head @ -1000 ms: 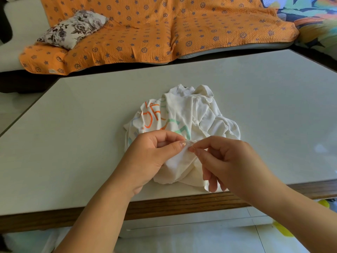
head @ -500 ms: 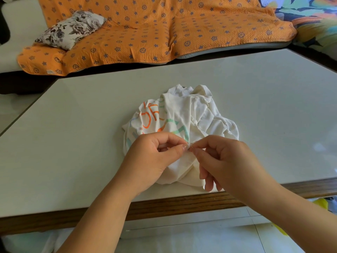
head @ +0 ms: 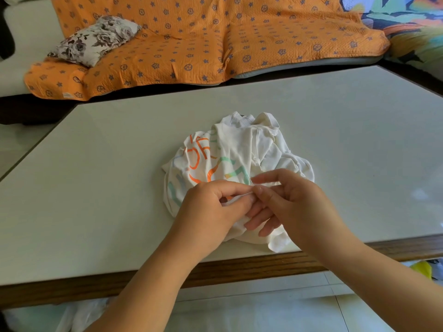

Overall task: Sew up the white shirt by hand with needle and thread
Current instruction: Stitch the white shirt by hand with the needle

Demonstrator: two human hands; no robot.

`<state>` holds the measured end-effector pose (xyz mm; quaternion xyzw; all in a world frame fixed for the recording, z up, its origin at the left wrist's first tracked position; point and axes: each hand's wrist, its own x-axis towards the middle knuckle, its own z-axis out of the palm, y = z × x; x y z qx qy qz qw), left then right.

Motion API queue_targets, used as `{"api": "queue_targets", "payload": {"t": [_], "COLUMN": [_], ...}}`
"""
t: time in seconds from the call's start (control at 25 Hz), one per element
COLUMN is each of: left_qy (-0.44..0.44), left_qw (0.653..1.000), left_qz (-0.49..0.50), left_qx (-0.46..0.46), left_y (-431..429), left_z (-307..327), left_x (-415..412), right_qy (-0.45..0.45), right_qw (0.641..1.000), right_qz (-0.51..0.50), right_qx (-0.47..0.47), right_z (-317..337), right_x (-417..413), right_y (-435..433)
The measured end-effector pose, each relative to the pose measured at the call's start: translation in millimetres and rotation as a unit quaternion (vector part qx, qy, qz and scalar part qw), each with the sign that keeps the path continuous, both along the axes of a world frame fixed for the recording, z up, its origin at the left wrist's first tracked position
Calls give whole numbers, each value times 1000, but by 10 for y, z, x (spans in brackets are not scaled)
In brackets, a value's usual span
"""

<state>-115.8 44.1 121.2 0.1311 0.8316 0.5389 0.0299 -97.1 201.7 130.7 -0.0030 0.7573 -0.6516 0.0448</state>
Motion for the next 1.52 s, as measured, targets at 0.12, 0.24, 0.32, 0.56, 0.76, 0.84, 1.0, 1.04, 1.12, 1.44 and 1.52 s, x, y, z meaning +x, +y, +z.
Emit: {"api": "queue_targets", "payload": {"t": [0.12, 0.24, 0.32, 0.56, 0.76, 0.84, 1.0, 1.04, 1.12, 1.44, 1.52], "left_qy": [47, 60, 70, 25, -28, -38, -61, -68, -79, -103, -107], "left_qw": [998, 997, 997, 999, 1000, 999, 998, 998, 997, 994, 994], "left_qz": [12, 19, 24, 6, -2, -6, -12, -13, -15, -6, -7], "left_qx": [-36, -37, -39, -41, -7, -8, 0, 2, 1, 27, 34], "left_y": [-11, -3, 10, 6, -11, -13, -23, -26, -33, -87, -103], "left_z": [-26, -39, -31, 24, 40, 38, 34, 34, 35, 40, 55], "left_x": [-4, -2, 2, 12, -3, -7, -22, -23, -18, -24, -21], "right_qy": [-23, -25, 0, -68, -87, -43, 44, 61, 93, 130, 118], "right_qw": [1000, 999, 996, 976, 918, 926, 961, 966, 970, 949, 947], "right_qz": [16, -1, -30, -86, -112, -124, -165, -181, -206, -249, -237], "right_qx": [7, 38, 81, -188, -370, -354, -218, -174, -88, 145, 179], "right_z": [20, 52, 62, 192, 245, 238, 175, 152, 104, -7, -49], "right_x": [0, 7, -22, -263, -450, -487, -531, -545, -574, -667, -693], "right_y": [3, -2, 26, 249, 482, 555, 637, 652, 674, 757, 790]}}
